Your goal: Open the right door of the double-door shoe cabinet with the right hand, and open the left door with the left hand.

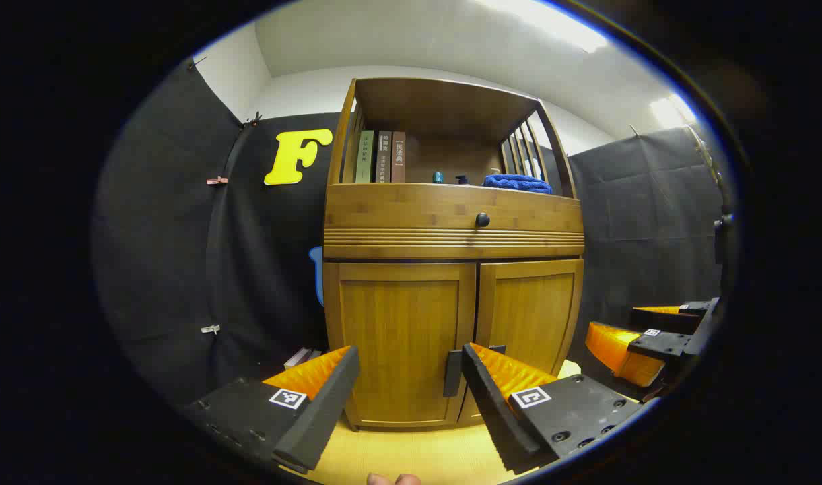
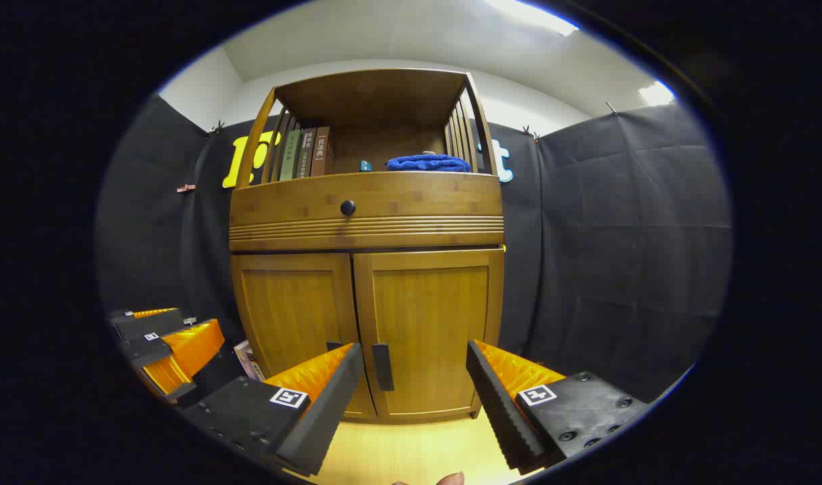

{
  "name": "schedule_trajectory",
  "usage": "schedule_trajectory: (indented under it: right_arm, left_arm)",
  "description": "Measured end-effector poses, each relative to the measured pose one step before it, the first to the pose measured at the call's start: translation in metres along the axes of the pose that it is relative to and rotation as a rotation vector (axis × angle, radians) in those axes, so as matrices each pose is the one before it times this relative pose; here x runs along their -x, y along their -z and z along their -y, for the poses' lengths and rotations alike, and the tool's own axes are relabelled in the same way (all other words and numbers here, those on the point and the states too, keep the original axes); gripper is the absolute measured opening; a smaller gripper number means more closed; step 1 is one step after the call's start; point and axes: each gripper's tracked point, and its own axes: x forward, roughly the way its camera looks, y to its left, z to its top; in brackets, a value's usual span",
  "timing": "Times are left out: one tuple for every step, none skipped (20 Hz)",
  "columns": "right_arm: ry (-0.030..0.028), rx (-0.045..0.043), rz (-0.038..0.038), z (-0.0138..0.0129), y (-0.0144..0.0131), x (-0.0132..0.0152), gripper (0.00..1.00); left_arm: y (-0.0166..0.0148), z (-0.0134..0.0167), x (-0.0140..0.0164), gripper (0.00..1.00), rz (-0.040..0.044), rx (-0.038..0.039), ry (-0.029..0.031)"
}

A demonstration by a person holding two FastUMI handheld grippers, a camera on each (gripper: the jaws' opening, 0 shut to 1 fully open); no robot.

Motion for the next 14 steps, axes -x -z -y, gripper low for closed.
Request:
schedule_trajectory:
  right_arm:
    - [-0.00241, -0.00047, 0.00421, -0.00109, -0.0006, 0.0006, 0.98]
    - [-0.00133, 0.00043, 0.00198, -0.00031, -0.00085, -0.00028, 0.98]
    - [-0.00115, 0.00263, -0.00031, -0.00068, 0.00017, -0.00028, 1.0]
    - [-0.00103, 0.00426, -0.00045, 0.00049, 0.00064, 0.00085, 0.98]
    - [-0.00046, 0.00467, -0.00299, 0.00019, 0.00054, 0.00058, 0.98]
    - [-0.00256, 0.00139, -0.00656, 0.00049, 0.0022, 0.00048, 0.98]
    - [-0.00449, -0.00275, -0.00784, -0.00113, 0.0022, 0.00043, 0.98]
    - [0.00004, -0.00282, -0.00384, -0.00008, 0.00057, 0.00003, 0.98]
    - [0.00048, -0.00014, 0.0011, 0.00033, -0.00092, 0.0, 0.98]
    - [0.00254, 0.00318, 0.00303, 0.00192, -0.00076, 0.00116, 0.98]
    - [0.00095, 0.00423, 0.00439, 0.001, -0.00154, 0.00101, 0.98]
    - [0.00238, 0.00425, 0.00384, -0.00082, 0.00062, 0.00021, 0.98]
    - [0.00112, 0.00379, 0.00245, 0.0005, -0.00075, 0.0009, 0.98]
    - [-0.00045, 0.002, 0.00224, 0.00133, -0.00099, 0.00014, 0.98]
  left_arm:
    - [-0.00015, 0.00017, 0.00038, 0.95, 0.00223, -0.00207, -0.00298]
    - [-0.00132, 0.00014, 0.00026, 0.95, 0.00181, -0.00116, -0.00069]
    - [0.00042, 0.00014, 0.00019, 0.95, 0.00143, -0.00033, -0.00137]
    - [-0.00081, -0.00004, -0.00018, 0.95, 0.00116, -0.00029, -0.00041]
    - [0.00084, 0.00038, -0.00033, 0.95, 0.00022, -0.0005, 0.00007]
    - [0.0002, 0.00022, -0.00039, 0.95, -0.00261, -0.00046, -0.00041]
    - [0.00125, 0.00036, 0.00024, 0.95, -0.0017, 0.00014, 0.00028]
    - [-0.00085, 0.00035, 0.00016, 0.95, -0.00001, 0.00018, -0.00035]
    - [0.00018, -0.00005, -0.00006, 0.95, 0.00054, -0.00069, 0.00101]
    - [-0.00013, 0.00015, 0.00007, 0.95, -0.00011, -0.00105, 0.00035]
    - [0.00064, 0.0004, 0.0, 0.95, 0.00091, 0.00057, 0.00144]
    - [0.00007, 0.00044, -0.0002, 0.95, -0.00044, 0.00264, 0.00106]
    - [0.0008, -0.00002, -0.00025, 0.95, 0.00049, 0.00263, 0.00113]
    - [-0.00002, -0.00029, 0.00012, 0.95, -0.00045, 0.00146, -0.00171]
